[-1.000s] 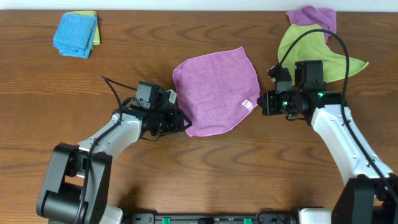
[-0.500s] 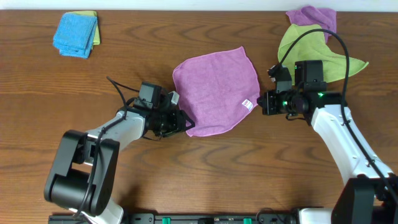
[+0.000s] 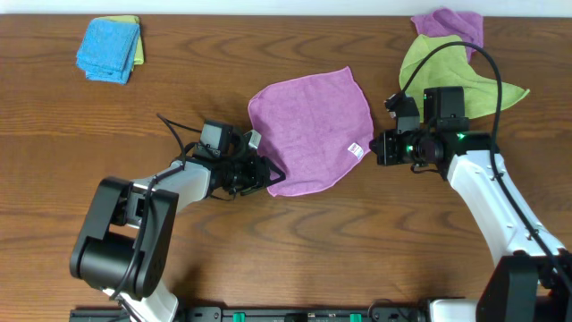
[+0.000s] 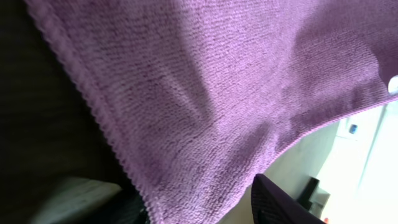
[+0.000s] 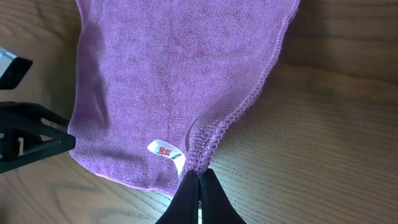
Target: Fold the cloth
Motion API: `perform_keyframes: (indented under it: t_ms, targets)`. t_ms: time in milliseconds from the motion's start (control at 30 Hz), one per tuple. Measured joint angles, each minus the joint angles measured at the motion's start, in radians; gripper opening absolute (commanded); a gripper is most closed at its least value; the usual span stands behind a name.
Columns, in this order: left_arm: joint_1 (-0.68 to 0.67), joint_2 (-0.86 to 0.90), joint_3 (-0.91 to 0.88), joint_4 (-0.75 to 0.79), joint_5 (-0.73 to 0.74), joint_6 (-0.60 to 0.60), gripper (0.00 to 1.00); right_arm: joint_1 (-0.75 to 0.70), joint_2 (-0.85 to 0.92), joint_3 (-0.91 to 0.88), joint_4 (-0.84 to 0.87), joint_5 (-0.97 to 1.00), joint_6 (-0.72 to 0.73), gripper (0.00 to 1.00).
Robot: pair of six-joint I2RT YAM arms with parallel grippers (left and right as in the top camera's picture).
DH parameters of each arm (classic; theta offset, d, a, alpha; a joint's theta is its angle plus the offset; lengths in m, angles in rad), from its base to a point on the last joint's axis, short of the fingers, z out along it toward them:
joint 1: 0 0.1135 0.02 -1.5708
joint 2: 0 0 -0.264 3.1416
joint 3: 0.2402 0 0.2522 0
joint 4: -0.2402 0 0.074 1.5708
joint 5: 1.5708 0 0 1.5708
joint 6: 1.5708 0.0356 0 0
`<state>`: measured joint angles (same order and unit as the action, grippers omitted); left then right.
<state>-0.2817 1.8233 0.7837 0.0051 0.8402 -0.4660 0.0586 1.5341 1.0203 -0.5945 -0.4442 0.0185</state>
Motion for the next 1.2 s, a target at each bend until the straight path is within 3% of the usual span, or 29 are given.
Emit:
perform_keyframes:
  t_ms: [867,1200]
  targets:
    - [0.003,0.042,-0.007,-0.040,0.149,-0.009,0.38,0.000,0.000,0.002,-0.007,0.000,0.000,0.01]
    - [0.029,0.042,-0.008,-0.029,0.186,-0.009,0.29,0.000,0.000,0.002,-0.007,0.000,0.000,0.02]
